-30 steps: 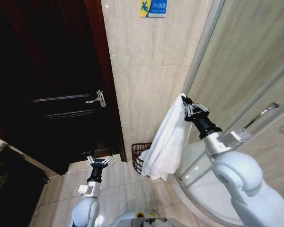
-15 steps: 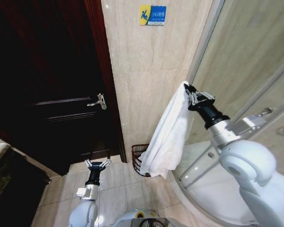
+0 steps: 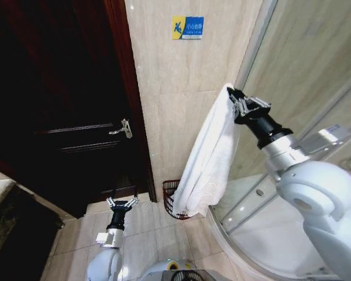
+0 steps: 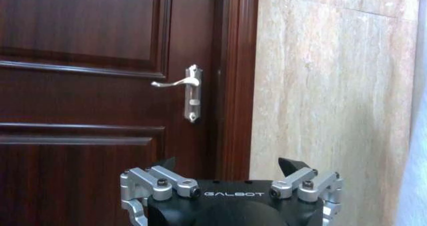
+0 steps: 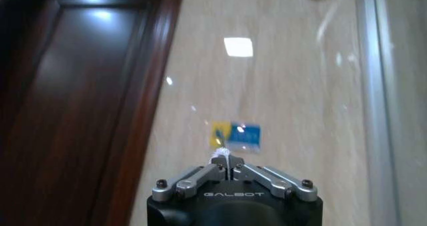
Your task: Discard the used towel into the hamper.
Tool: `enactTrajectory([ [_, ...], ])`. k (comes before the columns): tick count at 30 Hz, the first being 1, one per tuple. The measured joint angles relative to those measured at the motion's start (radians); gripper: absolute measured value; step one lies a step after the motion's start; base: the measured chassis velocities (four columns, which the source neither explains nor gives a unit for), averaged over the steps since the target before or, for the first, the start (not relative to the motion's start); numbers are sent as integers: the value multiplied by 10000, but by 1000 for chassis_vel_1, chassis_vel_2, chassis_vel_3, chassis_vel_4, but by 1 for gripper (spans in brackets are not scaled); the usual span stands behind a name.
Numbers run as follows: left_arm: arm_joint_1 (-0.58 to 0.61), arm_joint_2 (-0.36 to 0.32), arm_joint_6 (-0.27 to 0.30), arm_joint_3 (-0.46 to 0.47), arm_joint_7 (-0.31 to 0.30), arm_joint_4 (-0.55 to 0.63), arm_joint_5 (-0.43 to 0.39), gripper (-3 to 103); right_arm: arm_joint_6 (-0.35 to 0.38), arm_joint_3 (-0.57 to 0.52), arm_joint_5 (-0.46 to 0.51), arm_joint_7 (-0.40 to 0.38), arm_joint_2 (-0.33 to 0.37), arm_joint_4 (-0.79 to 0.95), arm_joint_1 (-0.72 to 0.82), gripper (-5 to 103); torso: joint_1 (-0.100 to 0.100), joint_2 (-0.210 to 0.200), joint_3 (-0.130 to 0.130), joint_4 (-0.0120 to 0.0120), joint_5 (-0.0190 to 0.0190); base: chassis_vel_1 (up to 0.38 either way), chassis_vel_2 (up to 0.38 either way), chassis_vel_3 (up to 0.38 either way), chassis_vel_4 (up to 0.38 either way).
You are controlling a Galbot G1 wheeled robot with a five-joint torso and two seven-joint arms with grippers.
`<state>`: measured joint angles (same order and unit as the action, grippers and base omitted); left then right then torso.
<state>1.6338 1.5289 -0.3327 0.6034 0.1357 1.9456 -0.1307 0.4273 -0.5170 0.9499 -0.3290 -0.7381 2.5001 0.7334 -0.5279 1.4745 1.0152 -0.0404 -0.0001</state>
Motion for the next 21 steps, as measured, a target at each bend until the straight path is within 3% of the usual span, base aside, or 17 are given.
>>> enactTrajectory([
  [4, -4, 103, -140, -109, 20, -27, 31, 100, 120, 317, 468, 192, 99, -583, -1205, 1, -133, 286, 153, 0, 0, 0, 0, 0, 0],
  [15, -76, 486, -185, -347, 42, -67, 407, 100, 351, 1448, 556, 355, -18, -1916, -2802, 1, -154, 329, 178, 0, 0, 0, 0, 0, 0],
  [21, -98, 579, -196, -449, 47, -76, 510, 100, 719, 1887, 455, -593, -90, -2430, -3206, 1, -139, 291, 159, 0, 3, 0, 0, 0, 0],
])
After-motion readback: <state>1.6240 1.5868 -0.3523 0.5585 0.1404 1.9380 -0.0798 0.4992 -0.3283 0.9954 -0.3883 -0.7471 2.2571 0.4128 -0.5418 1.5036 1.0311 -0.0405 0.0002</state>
